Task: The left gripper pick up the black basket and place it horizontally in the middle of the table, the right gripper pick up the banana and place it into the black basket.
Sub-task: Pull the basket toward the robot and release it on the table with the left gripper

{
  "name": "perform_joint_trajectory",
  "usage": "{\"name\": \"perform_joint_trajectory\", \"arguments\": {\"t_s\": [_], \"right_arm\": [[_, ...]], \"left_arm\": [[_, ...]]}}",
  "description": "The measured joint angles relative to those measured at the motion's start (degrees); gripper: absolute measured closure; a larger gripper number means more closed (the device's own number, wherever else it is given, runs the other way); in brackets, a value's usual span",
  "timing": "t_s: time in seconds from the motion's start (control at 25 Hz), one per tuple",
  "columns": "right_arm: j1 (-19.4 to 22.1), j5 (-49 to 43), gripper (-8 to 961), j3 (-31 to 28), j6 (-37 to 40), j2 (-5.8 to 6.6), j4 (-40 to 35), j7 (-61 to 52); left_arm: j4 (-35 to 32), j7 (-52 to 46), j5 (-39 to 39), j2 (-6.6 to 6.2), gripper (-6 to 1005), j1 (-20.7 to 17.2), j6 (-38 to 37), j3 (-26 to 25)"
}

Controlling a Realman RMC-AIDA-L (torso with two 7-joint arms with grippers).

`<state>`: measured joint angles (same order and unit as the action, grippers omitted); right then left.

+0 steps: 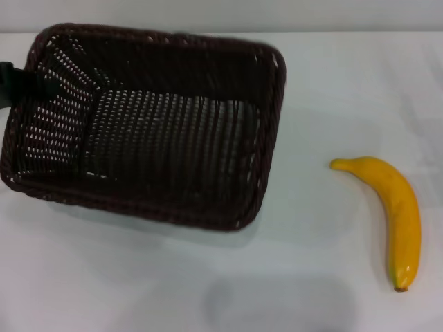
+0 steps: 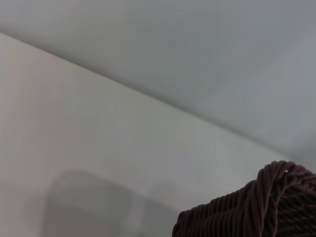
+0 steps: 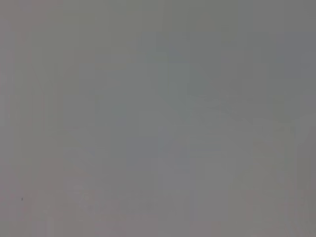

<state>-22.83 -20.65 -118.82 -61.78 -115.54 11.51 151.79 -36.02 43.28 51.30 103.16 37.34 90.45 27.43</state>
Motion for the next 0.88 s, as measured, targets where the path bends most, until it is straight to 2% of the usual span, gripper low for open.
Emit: {"name": "perform_joint_trajectory", "arguments": {"t_s": [0.32,0.4,0.56,0.88], "right_arm": [[-0.1,0.0,112,0.1,0.1,-0.02,0.1,0.3],[-0.1,-0.2,112,0.2,0.2,-0.06,0.0,0.5],[0.0,-0.4,112,0.2,0.2,-0.07,-0.2,0.6],[0.1,-0.3,111,-0.1,0.4,0.06,-0.2,0.6]], "left_arm": [[4.5,-2.1,4.0,1.29,832,-1.2,-7.1,-0.1],[7.2,-2.1,4.6,2.78,830,-0.6,-12.9,-0.1],[7.8,-2.2,5.3,4.20,826,0.1,-17.0,0.1],[9.5,-2.8,5.1,4.82,818,2.7,-20.1,0.6]]}}
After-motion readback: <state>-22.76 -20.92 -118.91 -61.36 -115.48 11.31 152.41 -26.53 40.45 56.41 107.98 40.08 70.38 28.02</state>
